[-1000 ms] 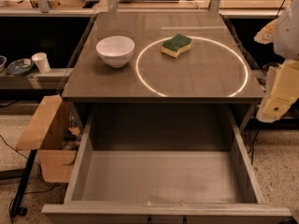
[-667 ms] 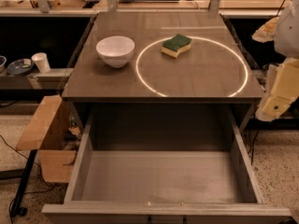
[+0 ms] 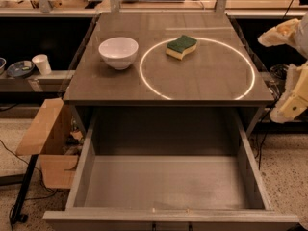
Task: Place sponge into top drawer
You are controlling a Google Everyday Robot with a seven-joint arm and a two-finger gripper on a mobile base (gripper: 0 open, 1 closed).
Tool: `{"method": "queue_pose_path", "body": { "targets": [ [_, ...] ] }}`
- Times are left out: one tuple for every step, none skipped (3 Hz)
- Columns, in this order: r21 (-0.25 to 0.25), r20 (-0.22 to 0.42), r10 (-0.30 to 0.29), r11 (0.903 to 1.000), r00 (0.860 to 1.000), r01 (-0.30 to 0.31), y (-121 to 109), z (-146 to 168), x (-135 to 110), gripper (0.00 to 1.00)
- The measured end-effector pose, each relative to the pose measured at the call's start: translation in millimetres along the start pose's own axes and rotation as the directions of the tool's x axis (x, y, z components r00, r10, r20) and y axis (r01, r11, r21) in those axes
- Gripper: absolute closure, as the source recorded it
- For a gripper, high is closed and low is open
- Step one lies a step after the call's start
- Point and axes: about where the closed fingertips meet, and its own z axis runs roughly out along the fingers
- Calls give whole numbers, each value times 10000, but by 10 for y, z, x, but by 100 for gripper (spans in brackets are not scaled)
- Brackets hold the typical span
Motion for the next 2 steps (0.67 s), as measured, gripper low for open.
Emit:
{"method": "queue_pose_path", "body": {
  "targets": [
    [-498,1098,-116,9986,9939,172,21,9,-12,0],
    [-832,1953,-162,9960,9806,330,28,26,-89,0]
  ]
}}
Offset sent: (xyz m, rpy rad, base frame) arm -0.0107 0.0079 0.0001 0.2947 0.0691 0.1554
